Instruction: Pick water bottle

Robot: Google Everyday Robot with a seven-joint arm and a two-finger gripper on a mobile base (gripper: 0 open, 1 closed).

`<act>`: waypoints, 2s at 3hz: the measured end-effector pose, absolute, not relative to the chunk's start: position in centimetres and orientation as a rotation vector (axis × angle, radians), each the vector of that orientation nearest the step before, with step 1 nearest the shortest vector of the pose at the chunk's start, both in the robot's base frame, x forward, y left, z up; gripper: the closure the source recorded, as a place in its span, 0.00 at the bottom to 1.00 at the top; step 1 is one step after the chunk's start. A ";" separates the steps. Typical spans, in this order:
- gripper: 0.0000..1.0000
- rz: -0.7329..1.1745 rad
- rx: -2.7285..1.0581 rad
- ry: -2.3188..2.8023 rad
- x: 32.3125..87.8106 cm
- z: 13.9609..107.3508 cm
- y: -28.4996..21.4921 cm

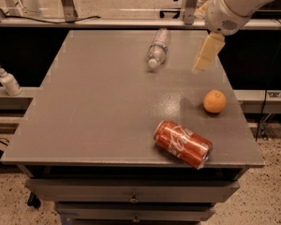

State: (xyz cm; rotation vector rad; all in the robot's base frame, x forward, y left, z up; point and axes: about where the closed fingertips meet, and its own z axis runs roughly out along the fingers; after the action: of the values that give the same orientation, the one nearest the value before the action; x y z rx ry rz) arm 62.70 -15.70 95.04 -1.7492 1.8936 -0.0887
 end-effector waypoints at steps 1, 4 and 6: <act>0.00 -0.103 -1.748 1.866 65.9 93.9 -16.7; 0.00 -0.154 -2.012 1.496 72.6 92.0 -14.5; 0.00 -0.316 -2.323 1.158 73.6 91.1 -10.5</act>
Offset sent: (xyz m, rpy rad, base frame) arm 0.0975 -0.0232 -0.0332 0.0018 -0.1012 0.1688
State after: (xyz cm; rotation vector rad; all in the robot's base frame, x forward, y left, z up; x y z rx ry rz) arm 73.59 -10.54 91.11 -2.3226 1.1584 -0.3160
